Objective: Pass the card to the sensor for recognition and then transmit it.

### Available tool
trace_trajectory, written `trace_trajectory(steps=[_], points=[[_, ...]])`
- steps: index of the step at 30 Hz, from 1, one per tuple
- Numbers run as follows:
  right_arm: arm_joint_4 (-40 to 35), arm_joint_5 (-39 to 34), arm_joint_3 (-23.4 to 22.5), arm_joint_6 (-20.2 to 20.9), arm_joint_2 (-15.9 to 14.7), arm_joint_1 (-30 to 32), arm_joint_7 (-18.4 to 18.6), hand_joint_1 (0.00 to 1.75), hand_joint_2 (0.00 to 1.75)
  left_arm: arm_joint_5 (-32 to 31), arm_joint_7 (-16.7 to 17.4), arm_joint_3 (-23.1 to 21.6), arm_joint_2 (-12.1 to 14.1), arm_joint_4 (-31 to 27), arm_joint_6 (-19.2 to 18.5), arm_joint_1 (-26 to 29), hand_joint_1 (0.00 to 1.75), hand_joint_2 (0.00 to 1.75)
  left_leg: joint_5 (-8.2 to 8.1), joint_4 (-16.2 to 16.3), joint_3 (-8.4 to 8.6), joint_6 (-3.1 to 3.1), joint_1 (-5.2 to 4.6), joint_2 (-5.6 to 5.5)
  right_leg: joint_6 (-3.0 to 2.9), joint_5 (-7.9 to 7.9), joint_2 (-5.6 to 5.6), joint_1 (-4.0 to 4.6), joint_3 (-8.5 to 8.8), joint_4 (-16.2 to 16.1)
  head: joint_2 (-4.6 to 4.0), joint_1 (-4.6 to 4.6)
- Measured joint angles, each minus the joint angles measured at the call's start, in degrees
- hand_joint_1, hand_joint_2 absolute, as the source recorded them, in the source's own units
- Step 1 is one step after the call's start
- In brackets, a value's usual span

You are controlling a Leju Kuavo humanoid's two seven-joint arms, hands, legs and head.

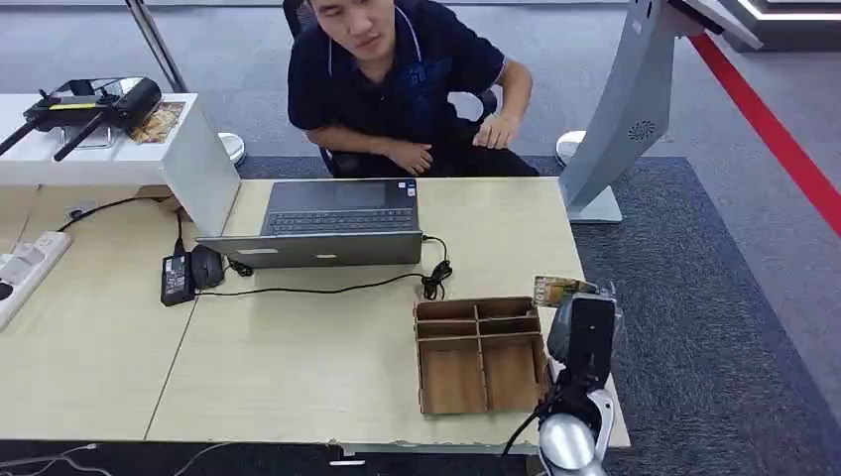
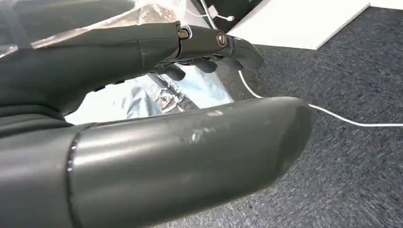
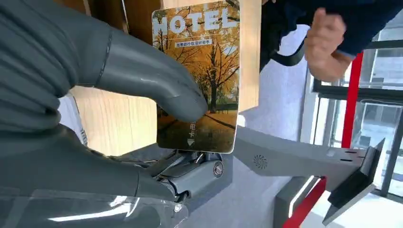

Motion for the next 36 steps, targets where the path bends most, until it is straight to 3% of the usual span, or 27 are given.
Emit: trace_trajectory(steps=[8,30,36], points=[[-0.3,11.4,-3.0,-0.1,0.0,1.8,1.0,1.75,1.75,-0.7,0.1,0.4,0.0,0.0,0.0,0.0,0.00,0.00,0.00,0.0,-0.01,0.00,0.00,-0.01,0.00,0.00,0.00,0.00,-0.01,0.0,0.00,0.00],[-1.7,29.2,-15.2,-0.1,0.4,5.2,1.7,1.75,1.75,-2.8,0.3,2.7,-0.3,0.0,0.0,0.1,0.00,0.00,0.00,0.0,0.00,0.00,0.00,0.01,0.00,0.00,0.00,-0.01,-0.01,0.0,0.00,0.00],[-1.7,36.1,-17.2,-0.1,0.5,5.9,4.2,1.75,1.75,-3.1,0.3,2.8,-0.4,0.0,0.0,0.1,0.00,0.00,0.00,0.0,0.00,0.00,0.00,0.01,0.00,0.00,0.00,0.00,-0.01,0.0,0.00,0.00]])
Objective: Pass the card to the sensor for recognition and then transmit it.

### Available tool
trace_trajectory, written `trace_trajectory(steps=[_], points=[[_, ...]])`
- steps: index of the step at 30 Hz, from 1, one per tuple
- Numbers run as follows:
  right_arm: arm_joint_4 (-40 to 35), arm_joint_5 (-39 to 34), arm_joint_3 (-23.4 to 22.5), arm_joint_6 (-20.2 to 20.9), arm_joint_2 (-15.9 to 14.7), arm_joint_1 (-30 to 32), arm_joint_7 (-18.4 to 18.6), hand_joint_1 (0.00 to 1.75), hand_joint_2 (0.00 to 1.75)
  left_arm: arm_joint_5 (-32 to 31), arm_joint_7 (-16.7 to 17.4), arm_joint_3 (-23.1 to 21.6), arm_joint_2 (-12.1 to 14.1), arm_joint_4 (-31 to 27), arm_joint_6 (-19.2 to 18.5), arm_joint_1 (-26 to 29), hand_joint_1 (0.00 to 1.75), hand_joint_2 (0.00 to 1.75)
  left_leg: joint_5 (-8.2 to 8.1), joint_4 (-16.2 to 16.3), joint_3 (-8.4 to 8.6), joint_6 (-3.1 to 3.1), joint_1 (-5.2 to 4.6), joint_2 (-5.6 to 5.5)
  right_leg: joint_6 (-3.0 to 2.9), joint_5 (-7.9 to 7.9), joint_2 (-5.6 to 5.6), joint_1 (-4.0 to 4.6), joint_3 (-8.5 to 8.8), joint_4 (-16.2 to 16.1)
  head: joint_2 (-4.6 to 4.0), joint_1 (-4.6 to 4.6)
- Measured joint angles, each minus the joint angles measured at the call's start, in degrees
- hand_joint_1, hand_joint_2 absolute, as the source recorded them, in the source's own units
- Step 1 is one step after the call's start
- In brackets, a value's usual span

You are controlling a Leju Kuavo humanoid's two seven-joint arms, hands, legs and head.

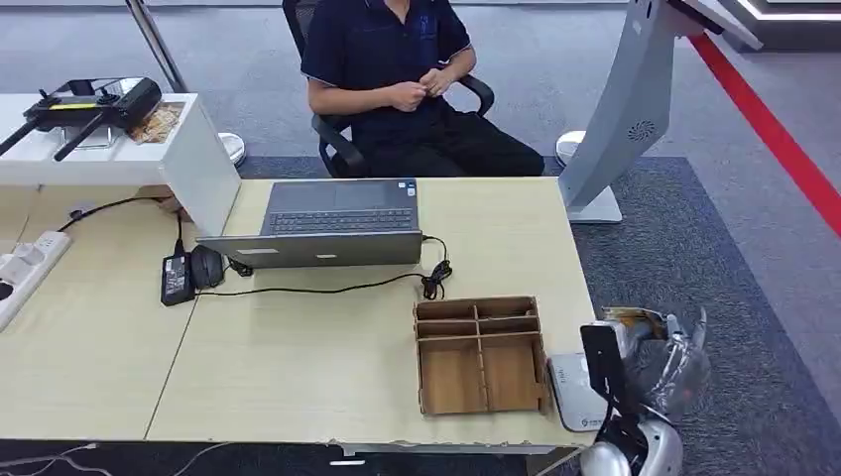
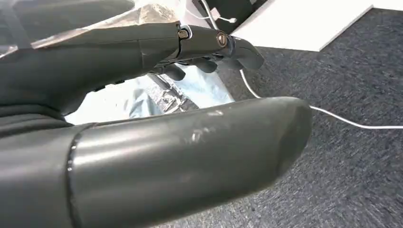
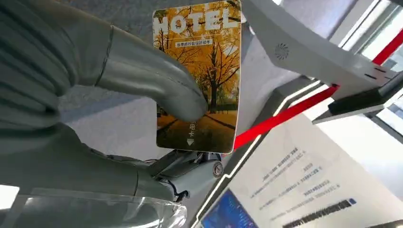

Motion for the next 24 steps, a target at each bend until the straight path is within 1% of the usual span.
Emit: trace_trajectory(steps=[3,7,9,13,17,24], points=[[0.2,1.8,-0.2,0.0,-0.5,0.6,3.0,1.75,1.75,0.0,0.0,0.0,-0.1,0.0,0.0,0.0,0.00,0.00,0.00,0.0,-0.01,0.00,0.00,-0.01,0.00,0.00,0.00,0.00,0.00,0.0,0.00,0.00],[0.7,3.1,-0.1,0.0,-1.5,1.1,5.8,1.75,1.75,-0.2,0.0,0.0,-0.1,0.0,0.0,0.0,0.00,0.00,0.00,0.0,-0.02,0.00,0.00,-0.01,0.00,0.00,0.00,0.00,0.00,0.0,0.00,0.00],[1.1,3.1,0.2,0.0,-1.9,1.4,6.0,1.75,1.75,-0.2,0.2,0.0,-0.1,0.0,0.0,0.1,0.00,0.00,0.00,0.0,-0.02,0.00,0.00,-0.01,0.00,0.00,0.00,0.00,0.00,0.0,0.00,0.02],[2.0,3.2,1.2,0.0,-2.9,1.7,8.6,1.75,1.75,-0.1,0.2,0.0,-0.1,-0.1,0.0,0.1,0.00,0.00,0.00,0.0,-0.03,0.00,0.00,-0.02,0.00,0.00,-0.01,0.00,0.00,0.0,0.00,0.00],[3.3,3.2,2.5,0.1,-3.5,1.8,8.9,1.75,1.75,-0.2,0.2,0.3,-0.1,-0.2,0.0,0.0,0.00,0.00,0.00,0.0,-0.02,0.00,0.00,-0.02,0.00,0.00,-0.01,0.00,0.00,0.0,0.00,0.00],[5.7,3.2,6.6,0.1,-4.8,1.9,11.9,1.75,1.75,-0.2,0.2,1.0,-0.1,-0.2,0.0,0.0,0.00,0.00,0.00,0.0,-0.03,0.00,0.00,-0.02,0.00,0.00,-0.01,0.00,0.01,0.0,0.00,0.00]])
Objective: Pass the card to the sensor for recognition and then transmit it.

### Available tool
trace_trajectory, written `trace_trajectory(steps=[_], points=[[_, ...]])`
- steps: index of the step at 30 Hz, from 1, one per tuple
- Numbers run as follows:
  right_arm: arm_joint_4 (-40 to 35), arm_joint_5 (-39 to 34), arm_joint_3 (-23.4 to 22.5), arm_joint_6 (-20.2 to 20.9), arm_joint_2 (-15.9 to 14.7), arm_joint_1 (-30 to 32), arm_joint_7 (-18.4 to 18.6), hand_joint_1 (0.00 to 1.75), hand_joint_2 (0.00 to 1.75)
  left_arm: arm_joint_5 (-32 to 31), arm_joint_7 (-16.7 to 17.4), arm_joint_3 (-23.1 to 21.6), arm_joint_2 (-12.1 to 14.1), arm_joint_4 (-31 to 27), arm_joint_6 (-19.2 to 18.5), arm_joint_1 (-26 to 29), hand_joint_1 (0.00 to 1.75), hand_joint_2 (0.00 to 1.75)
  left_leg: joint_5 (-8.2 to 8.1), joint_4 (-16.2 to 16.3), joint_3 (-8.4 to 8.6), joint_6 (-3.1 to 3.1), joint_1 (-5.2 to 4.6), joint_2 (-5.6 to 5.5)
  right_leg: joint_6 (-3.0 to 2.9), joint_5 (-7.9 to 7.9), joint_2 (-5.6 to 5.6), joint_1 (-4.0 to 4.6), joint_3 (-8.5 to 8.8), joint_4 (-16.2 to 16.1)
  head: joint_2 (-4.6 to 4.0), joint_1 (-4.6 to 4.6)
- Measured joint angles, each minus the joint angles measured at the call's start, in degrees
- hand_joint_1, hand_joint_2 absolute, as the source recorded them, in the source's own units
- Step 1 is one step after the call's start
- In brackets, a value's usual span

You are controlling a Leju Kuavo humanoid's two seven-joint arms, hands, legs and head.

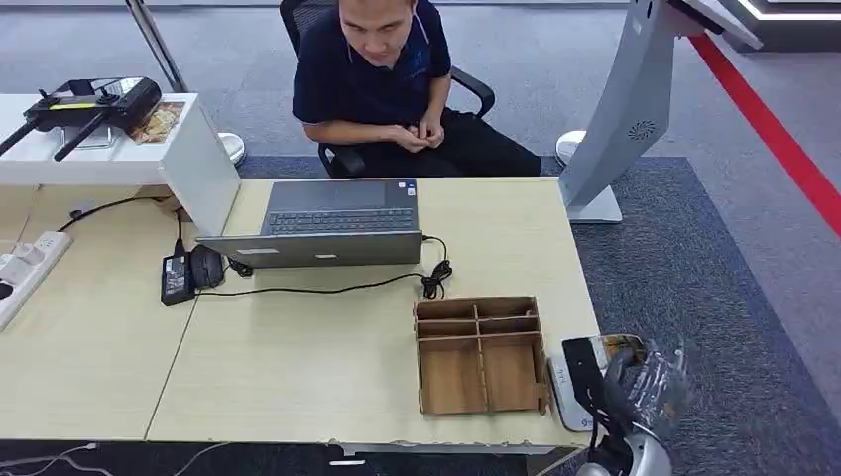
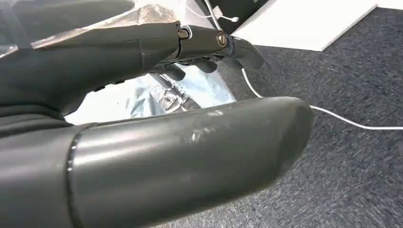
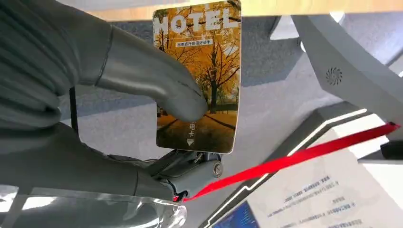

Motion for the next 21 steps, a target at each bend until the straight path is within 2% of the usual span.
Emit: trace_trajectory(steps=[21], points=[[6.0,-2.1,9.2,0.0,-3.5,-0.8,4.1,1.75,1.75,-2.0,-0.2,1.9,0.0,0.0,0.0,0.0,0.00,0.00,0.00,0.0,0.00,0.00,0.00,-0.01,0.00,0.00,0.00,0.00,0.00,0.0,0.00,0.00]])
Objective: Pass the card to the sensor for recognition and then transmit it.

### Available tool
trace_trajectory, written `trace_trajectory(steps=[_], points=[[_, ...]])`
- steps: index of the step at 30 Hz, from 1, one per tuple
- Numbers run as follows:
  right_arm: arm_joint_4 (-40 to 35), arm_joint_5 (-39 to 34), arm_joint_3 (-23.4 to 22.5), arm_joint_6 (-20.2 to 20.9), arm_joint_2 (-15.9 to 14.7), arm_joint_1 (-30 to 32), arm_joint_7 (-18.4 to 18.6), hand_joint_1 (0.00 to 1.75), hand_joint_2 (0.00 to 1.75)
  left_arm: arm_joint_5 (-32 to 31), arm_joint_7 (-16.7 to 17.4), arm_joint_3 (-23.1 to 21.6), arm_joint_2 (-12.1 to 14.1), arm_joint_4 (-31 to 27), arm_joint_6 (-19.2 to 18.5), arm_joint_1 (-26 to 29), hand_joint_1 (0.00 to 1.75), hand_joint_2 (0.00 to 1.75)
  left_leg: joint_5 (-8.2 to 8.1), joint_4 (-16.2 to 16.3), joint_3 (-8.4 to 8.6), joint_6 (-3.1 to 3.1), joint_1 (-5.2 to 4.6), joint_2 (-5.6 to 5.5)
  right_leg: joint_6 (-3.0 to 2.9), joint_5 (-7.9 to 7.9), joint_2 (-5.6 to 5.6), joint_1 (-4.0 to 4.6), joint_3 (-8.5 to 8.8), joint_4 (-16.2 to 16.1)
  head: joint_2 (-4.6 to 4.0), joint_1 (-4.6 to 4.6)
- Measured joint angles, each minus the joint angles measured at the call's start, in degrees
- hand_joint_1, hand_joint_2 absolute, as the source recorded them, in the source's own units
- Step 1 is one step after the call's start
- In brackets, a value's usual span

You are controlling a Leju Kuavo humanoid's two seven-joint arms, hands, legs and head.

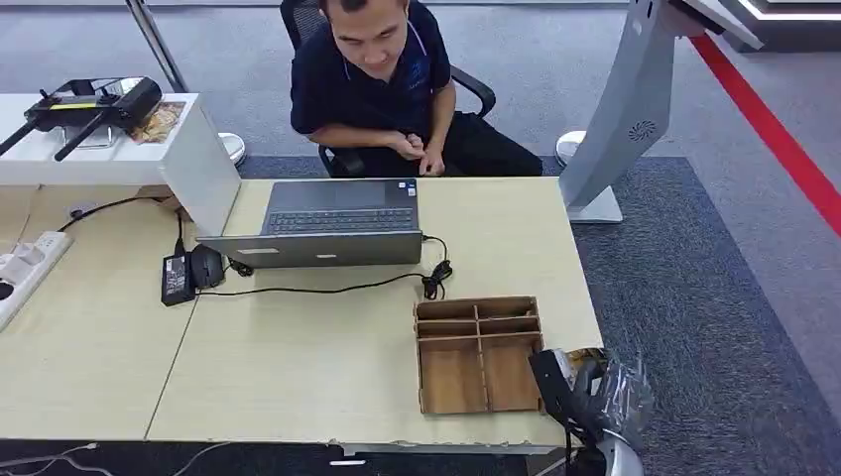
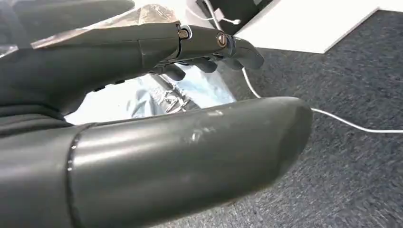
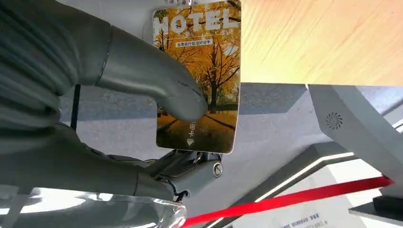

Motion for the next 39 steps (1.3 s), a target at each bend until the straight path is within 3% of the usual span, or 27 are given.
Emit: trace_trajectory(steps=[13,16,21,24,29,39], points=[[1.1,-0.1,2.1,0.0,-1.2,-0.6,0.6,1.75,1.75,-0.4,0.0,0.0,0.0,0.0,0.0,0.0,0.00,0.00,0.00,0.0,0.00,0.00,0.00,0.00,0.00,0.00,0.00,0.00,0.00,0.0,0.00,0.00],[0.8,0.1,2.0,0.0,-1.0,-0.5,-2.5,1.75,1.75,-0.5,0.0,0.0,0.0,0.0,0.0,0.0,0.00,0.00,0.00,0.0,0.00,0.00,0.00,0.01,0.00,0.00,0.00,0.00,0.00,0.0,0.00,0.00],[-4.0,-1.2,-4.5,-0.2,3.8,-1.1,-20.4,1.75,1.75,-0.9,0.0,0.0,0.0,0.0,0.0,0.0,0.00,0.00,0.01,0.0,0.03,0.00,0.02,0.01,0.00,0.00,0.01,0.01,-0.01,0.0,0.00,-0.02],[-7.0,-2.7,-8.5,-0.2,6.5,-1.9,-25.4,1.75,1.75,-1.0,-0.4,0.0,0.0,0.0,0.0,0.0,0.00,0.00,0.01,0.0,0.04,-0.01,0.02,0.01,0.00,0.00,0.00,0.01,0.00,0.0,0.00,0.02],[-12.5,-5.3,-13.5,-0.2,10.5,-2.8,-29.1,1.75,1.75,-1.0,-1.0,0.0,0.0,0.0,0.0,0.0,0.00,0.00,0.01,0.0,0.03,-0.01,0.00,0.02,0.00,0.00,0.01,0.01,0.00,0.0,0.00,0.00],[-17.5,-6.6,-15.2,-0.1,13.9,-3.6,-28.4,1.75,1.75,-1.0,-1.4,0.0,-0.1,0.0,0.0,0.0,0.00,0.00,0.01,0.0,0.03,-0.01,0.01,0.02,0.00,0.00,0.01,0.01,0.02,0.0,0.00,0.00]])
